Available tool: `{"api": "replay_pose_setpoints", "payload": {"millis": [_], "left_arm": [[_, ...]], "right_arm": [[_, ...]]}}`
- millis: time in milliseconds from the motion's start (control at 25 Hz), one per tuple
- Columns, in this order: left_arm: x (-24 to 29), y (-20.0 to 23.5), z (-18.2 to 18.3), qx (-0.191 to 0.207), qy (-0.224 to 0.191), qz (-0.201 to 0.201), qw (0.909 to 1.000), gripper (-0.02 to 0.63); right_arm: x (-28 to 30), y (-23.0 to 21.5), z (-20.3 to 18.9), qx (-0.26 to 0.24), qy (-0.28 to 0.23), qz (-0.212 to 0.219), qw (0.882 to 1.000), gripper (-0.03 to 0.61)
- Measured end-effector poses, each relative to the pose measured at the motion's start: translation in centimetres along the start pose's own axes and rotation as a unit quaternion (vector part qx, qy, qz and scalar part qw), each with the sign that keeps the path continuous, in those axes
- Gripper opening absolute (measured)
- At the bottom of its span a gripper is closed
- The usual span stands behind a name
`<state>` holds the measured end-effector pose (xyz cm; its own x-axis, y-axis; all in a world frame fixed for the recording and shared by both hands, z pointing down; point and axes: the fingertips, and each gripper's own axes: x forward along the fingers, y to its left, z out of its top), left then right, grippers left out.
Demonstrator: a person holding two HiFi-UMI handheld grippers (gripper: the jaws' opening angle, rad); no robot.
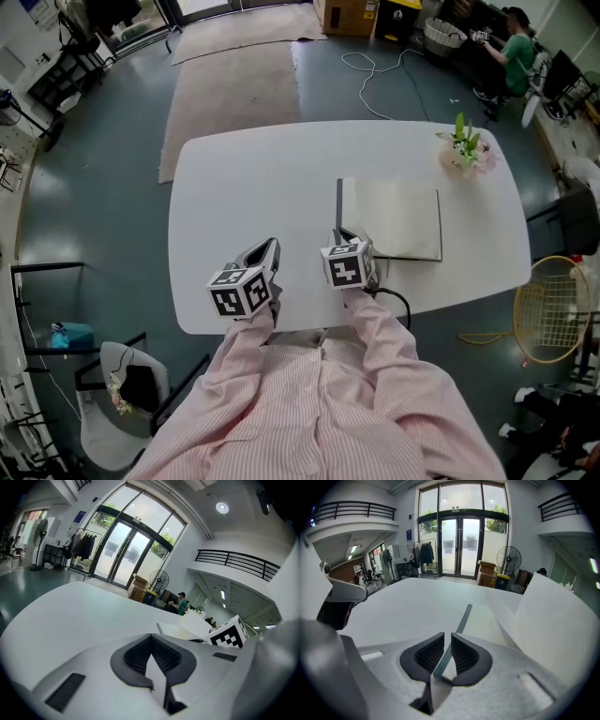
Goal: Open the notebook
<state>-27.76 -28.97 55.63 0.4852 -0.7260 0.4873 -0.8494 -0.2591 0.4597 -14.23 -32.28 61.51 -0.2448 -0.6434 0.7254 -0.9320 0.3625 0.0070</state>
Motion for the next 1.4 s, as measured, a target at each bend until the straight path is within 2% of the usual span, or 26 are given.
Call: {"api": "replay_pose_setpoints", "payload": {"millis": [120,440,760,960,1400], "left_arm": [[0.1,-0.6,0.2,0.005,-0.004,-0.005,1.0,0.001],[0.5,-4.0,1.3,0.031,-0.028,-0.034,0.9986,0.002],[0.6,-9.2,3.2,0.068,-0.067,-0.069,0.993,0.0],[0.7,-12.5,3.8,0.092,-0.088,-0.082,0.9885,0.002],[-0.6,-16.3,5.3,0.113,-0.134,-0.077,0.9814,0.002]], "right_arm": [[-1.4,0.1,1.0,0.005,-0.028,0.008,1.0,0.035],[-5.5,-0.2,3.5,0.022,-0.117,0.069,0.991,0.006],[-10.2,-2.4,5.0,0.039,-0.19,0.122,0.973,0.006],[-13.2,-4.5,5.6,0.063,-0.235,0.15,0.958,0.006],[-18.0,-9.0,5.9,0.093,-0.294,0.165,0.937,0.006]]}}
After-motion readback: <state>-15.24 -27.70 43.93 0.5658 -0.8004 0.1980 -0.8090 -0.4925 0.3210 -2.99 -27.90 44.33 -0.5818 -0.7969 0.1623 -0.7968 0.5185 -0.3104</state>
